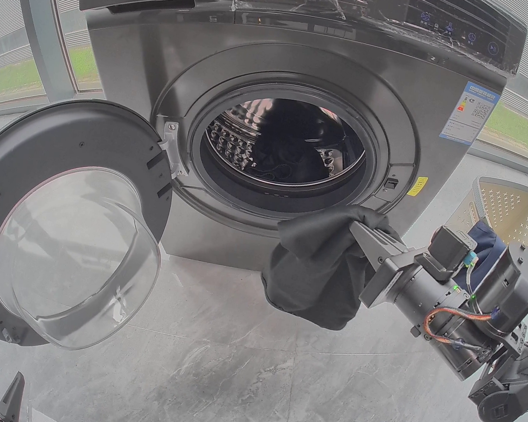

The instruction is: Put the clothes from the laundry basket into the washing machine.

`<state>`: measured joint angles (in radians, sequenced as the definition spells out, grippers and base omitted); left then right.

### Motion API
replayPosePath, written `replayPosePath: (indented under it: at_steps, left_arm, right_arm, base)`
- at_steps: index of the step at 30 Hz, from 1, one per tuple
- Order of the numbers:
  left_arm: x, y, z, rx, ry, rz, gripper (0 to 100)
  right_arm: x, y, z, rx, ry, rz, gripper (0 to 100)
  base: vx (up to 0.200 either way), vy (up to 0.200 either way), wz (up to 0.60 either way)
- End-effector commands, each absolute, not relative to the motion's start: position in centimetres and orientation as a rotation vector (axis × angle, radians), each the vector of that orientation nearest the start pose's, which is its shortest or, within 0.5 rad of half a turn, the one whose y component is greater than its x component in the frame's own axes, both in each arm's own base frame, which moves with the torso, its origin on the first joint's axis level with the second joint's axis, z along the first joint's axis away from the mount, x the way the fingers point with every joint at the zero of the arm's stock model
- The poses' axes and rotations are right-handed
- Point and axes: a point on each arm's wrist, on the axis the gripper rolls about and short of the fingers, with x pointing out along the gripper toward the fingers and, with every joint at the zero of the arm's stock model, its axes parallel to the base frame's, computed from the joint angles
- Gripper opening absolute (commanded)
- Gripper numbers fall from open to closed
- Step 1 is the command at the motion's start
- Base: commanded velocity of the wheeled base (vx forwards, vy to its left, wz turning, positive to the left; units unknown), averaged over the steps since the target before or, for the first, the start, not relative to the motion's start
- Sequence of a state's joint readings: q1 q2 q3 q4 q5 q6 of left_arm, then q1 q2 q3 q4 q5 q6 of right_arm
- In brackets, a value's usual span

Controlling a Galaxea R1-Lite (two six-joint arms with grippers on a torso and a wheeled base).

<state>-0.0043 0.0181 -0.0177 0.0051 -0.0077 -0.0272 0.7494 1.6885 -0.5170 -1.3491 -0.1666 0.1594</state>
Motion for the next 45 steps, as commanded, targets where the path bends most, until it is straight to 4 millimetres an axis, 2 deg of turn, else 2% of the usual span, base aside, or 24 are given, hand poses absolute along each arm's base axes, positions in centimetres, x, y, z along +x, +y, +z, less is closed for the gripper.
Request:
replayPosePath:
  at_steps: [1, 7, 17, 21, 24, 29, 30, 31, 33, 34, 35, 36, 37, 39, 45]
  left_arm:
    - [-2.3, 0.0, 7.5, -0.009, 0.005, -0.012, 100]
    - [-2.3, 0.0, 7.5, -0.002, 0.005, -0.011, 100]
    - [-2.3, 0.0, 7.5, 0.002, 0.000, -0.015, 100]
    - [-3.0, -0.2, 10.7, -0.004, -0.159, -0.060, 100]
    - [-2.7, -0.4, 11.6, 0.007, -0.134, -0.173, 100]
    - [-0.6, -0.8, 12.3, -0.025, 0.032, -0.348, 100]
    - [0.7, -0.9, 13.0, -0.038, 0.102, -0.404, 100]
    - [1.1, -0.9, 13.2, -0.040, 0.117, -0.413, 100]
    - [3.5, -1.0, 14.1, -0.043, 0.169, -0.451, 100]
    - [3.5, -1.0, 14.1, -0.043, 0.169, -0.451, 100]
    - [5.7, -1.2, 14.7, -0.043, 0.182, -0.500, 100]
    - [6.8, -1.4, 14.9, -0.044, 0.187, -0.530, 100]
    - [6.9, -1.5, 14.9, -0.045, 0.189, -0.535, 100]
    - [9.6, -2.5, 15.1, -0.049, 0.206, -0.617, 100]
    - [12.9, -4.8, 14.2, -0.046, 0.275, -0.710, 100]
  right_arm:
    - [20.8, 20.3, 18.7, 0.245, -0.130, 0.628, 0]
    - [22.3, 21.4, 19.4, 0.265, -0.168, 0.623, 0]
    - [23.2, 22.6, 20.2, 0.286, -0.206, 0.628, 0]
    - [23.6, 23.2, 20.3, 0.293, -0.216, 0.626, 0]
    - [24.0, 23.6, 20.2, 0.294, -0.218, 0.626, 0]
    - [24.8, 24.3, 20.2, 0.299, -0.229, 0.623, 0]
    - [25.2, 24.5, 20.4, 0.304, -0.238, 0.617, 0]
    - [25.3, 24.5, 20.4, 0.305, -0.239, 0.611, 0]
    - [25.9, 24.9, 20.5, 0.311, -0.246, 0.590, 0]
    - [25.9, 24.9, 20.5, 0.311, -0.246, 0.590, 0]
    - [26.2, 25.2, 20.8, 0.315, -0.254, 0.580, 0]
    - [26.4, 25.4, 20.8, 0.316, -0.256, 0.580, 0]
    - [26.4, 25.4, 20.9, 0.317, -0.258, 0.580, 0]
    - [27.2, 25.8, 20.5, 0.323, -0.263, 0.576, 0]
    - [27.1, 26.2, 21.2, 0.364, -0.273, 0.599, 0]
  base:
    - [0.000, 0.000, 0.00]
    - [0.000, 0.000, 0.00]
    - [0.000, 0.000, 0.00]
    - [0.000, 0.000, 0.00]
    - [0.000, 0.000, 0.00]
    - [0.000, 0.000, 0.00]
    - [0.000, 0.000, 0.00]
    - [0.000, 0.000, 0.00]
    - [0.000, 0.000, 0.00]
    - [0.000, 0.000, 0.00]
    - [0.000, 0.000, 0.00]
    - [0.000, 0.000, 0.00]
    - [0.000, 0.000, 0.00]
    - [0.000, 0.000, 0.00]
    - [0.000, 0.000, 0.00]
